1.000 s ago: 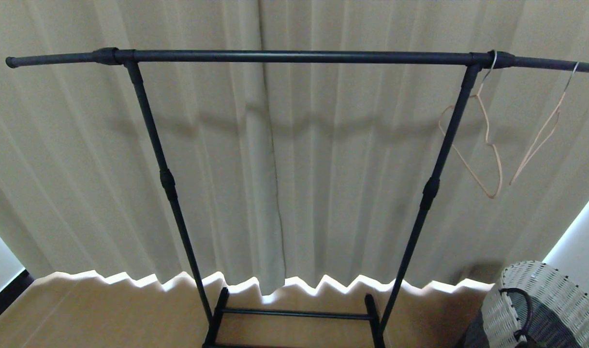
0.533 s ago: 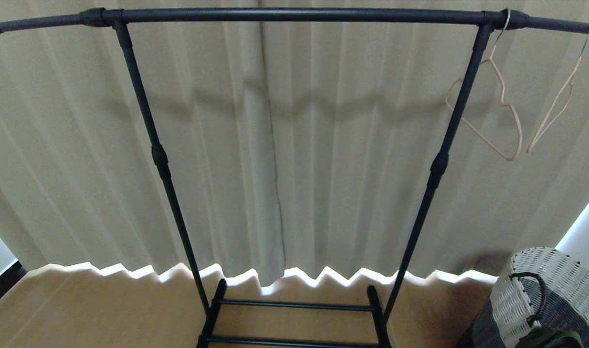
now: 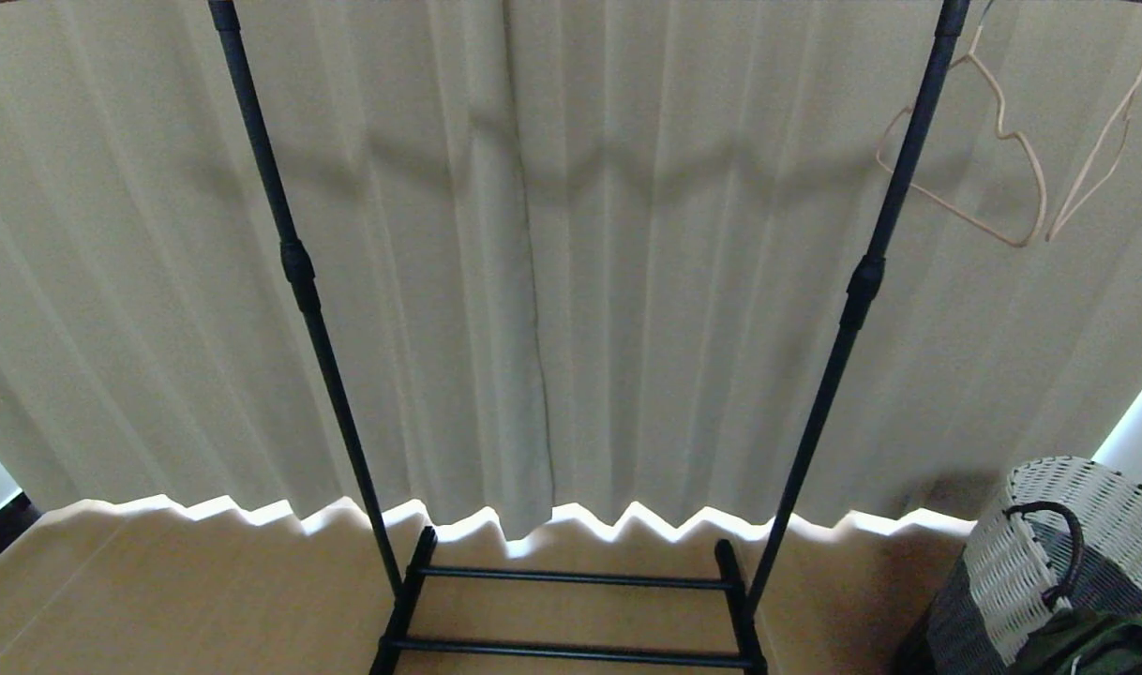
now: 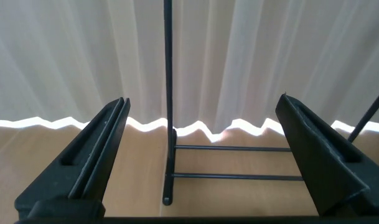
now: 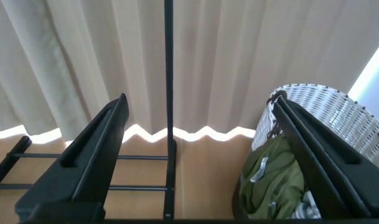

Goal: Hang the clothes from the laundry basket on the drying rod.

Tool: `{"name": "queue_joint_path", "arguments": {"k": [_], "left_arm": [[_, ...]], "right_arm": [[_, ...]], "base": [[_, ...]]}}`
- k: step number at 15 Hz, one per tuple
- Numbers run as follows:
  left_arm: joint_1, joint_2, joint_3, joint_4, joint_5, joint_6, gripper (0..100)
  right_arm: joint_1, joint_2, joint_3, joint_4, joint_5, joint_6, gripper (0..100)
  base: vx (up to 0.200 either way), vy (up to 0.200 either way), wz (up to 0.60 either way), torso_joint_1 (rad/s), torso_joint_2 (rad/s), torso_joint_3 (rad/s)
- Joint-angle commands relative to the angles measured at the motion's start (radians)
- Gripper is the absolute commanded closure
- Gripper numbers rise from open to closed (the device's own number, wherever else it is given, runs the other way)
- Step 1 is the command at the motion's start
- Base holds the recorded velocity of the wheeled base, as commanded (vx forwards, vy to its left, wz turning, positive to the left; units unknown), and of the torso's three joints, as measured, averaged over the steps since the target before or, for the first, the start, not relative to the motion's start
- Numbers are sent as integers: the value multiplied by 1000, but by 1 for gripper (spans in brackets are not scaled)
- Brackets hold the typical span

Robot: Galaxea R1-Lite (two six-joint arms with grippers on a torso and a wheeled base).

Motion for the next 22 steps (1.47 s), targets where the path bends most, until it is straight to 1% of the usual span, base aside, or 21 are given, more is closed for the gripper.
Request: {"name": "queue_joint_path", "arguments": {"k": [1,3,15,22], "left_arm": [[0,0,0,1,0,1,0],[0,1,0,0,-1,1,0],[0,1,0,1,-3,6,0],[0,0,0,0,-3,7,0]], "right_arm": [[0,1,0,0,0,0,0],[0,1,0,0,0,0,0],[0,1,0,0,0,0,0],[0,1,0,0,0,0,0]], "base": [[0,0,0,0,0,0],[0,0,0,0,0,0],[0,-200,0,1,2,3],[0,0,0,0,0,0]]}}
